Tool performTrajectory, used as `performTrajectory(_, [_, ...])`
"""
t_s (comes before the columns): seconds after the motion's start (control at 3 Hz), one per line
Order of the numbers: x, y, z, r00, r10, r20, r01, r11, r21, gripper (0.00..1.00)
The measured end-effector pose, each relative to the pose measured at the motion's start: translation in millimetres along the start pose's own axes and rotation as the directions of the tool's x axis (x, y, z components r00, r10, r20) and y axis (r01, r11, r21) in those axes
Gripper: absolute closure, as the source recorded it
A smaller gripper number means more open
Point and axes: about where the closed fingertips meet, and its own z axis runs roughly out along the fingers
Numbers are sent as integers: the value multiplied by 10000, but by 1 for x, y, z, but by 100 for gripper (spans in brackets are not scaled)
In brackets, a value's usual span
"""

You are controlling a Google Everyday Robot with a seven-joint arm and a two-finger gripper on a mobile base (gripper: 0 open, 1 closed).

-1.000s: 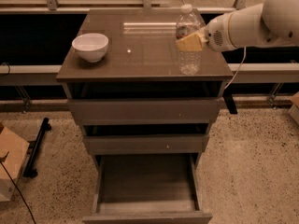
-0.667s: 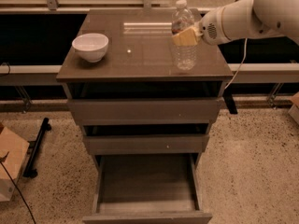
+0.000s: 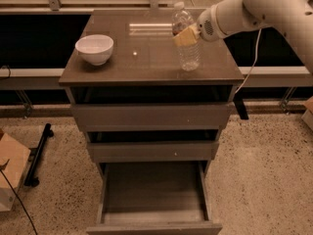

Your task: Pick water bottle from bottom drawer and place on counter

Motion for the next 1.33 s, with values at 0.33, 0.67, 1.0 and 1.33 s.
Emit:
performTrajectory(0.33, [-2,-12,24,9990,42,-447,-39,10000,66,53])
performTrajectory(0.67, [-9,-18,40,9983,93,-568,-90,9999,54,28])
performTrajectory(1.0, [-21,-23,57,9981,194,-577,-197,9998,-53,5])
performTrajectory(1.33, [-34,-22,69,9977,439,-510,-459,9982,-389,0])
